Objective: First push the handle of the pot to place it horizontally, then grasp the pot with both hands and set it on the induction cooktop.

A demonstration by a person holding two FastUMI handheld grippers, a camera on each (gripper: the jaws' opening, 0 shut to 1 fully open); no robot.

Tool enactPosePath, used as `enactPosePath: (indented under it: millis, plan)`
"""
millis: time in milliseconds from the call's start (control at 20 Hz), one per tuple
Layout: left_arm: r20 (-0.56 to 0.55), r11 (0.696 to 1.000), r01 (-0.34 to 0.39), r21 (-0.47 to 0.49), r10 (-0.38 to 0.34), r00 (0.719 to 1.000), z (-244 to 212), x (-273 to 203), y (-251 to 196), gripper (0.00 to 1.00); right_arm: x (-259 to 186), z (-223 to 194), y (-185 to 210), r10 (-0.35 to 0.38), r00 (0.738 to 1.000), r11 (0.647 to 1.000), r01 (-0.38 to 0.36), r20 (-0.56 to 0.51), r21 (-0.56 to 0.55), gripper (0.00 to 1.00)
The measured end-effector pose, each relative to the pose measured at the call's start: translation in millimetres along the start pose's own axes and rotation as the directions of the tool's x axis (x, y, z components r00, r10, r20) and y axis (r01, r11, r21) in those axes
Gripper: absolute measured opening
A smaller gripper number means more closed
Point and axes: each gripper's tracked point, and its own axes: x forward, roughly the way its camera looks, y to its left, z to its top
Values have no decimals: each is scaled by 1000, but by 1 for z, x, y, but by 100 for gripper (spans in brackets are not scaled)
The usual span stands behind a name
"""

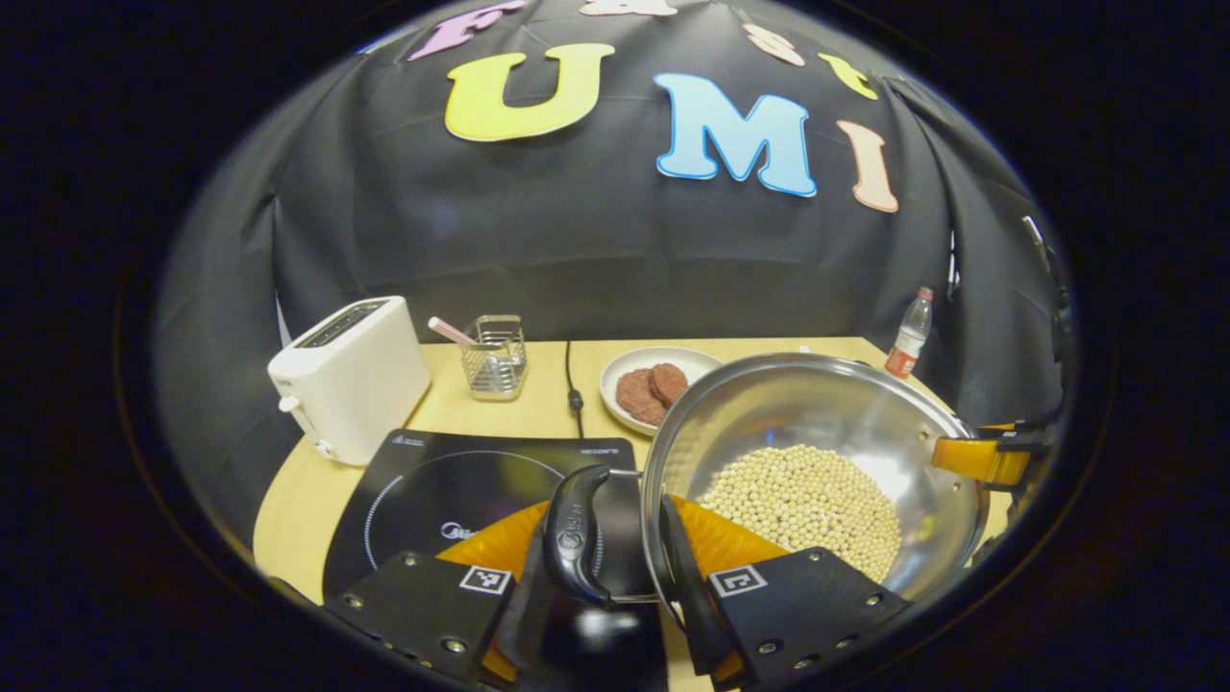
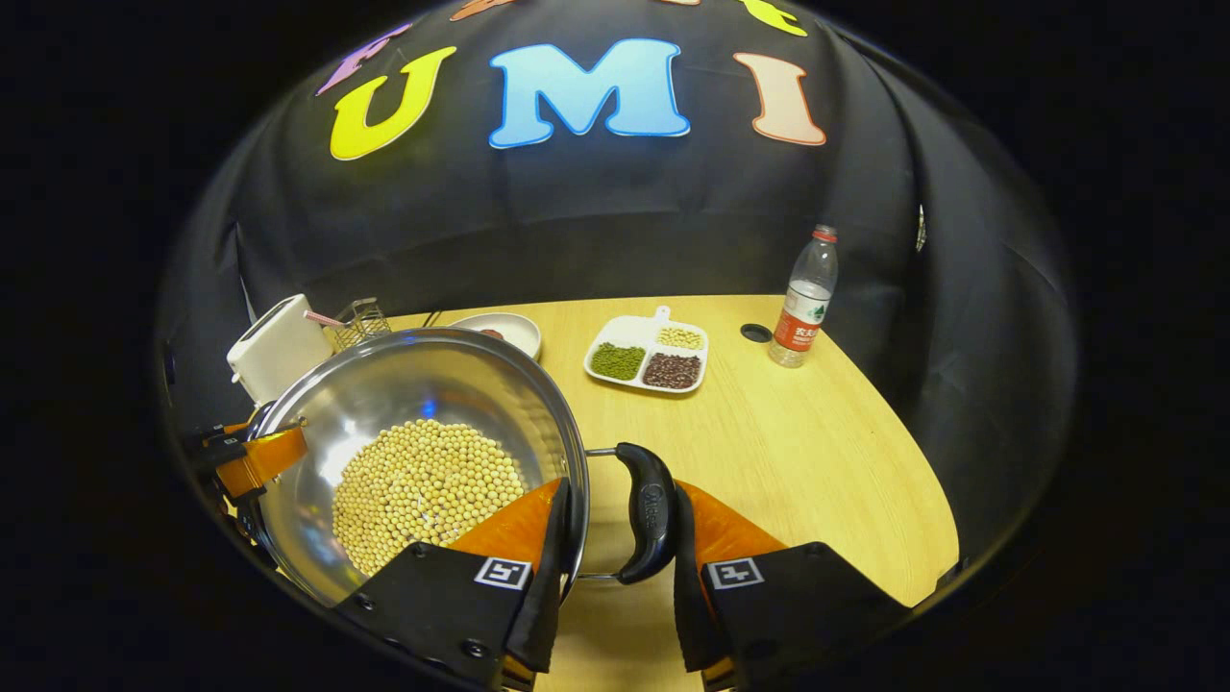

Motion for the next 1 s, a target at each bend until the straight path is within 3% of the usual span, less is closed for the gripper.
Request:
enactPosePath:
  millis: [50,100,600,650,700,750,800,1000]
  plan:
    - [3,1000,-3,-2,3,1000,1,-1,10,59,-1,2,8,4,1000,1000,-4,3,0,49]
    - [5,1000,-5,-4,5,1000,3,-2,19,56,0,3,16,7,1000,1000,-7,7,-1,52]
    - [21,1000,-30,-1,30,999,10,-9,100,59,-1,9,89,40,999,999,-40,15,6,48]
    - [22,999,-34,-2,34,999,9,-9,107,56,-1,9,95,42,999,999,-42,15,7,52]
    - [22,999,-37,-4,37,999,10,-9,114,59,1,10,101,44,999,999,-44,17,10,48]
    - [22,999,-39,-5,40,999,10,-9,120,56,2,11,107,45,999,999,-45,20,11,49]
    - [22,999,-42,-4,42,999,10,-9,126,59,2,11,113,47,999,999,-47,20,11,52]
    - [27,998,-57,6,57,998,14,-9,148,56,6,11,133,60,998,998,-60,17,24,49]
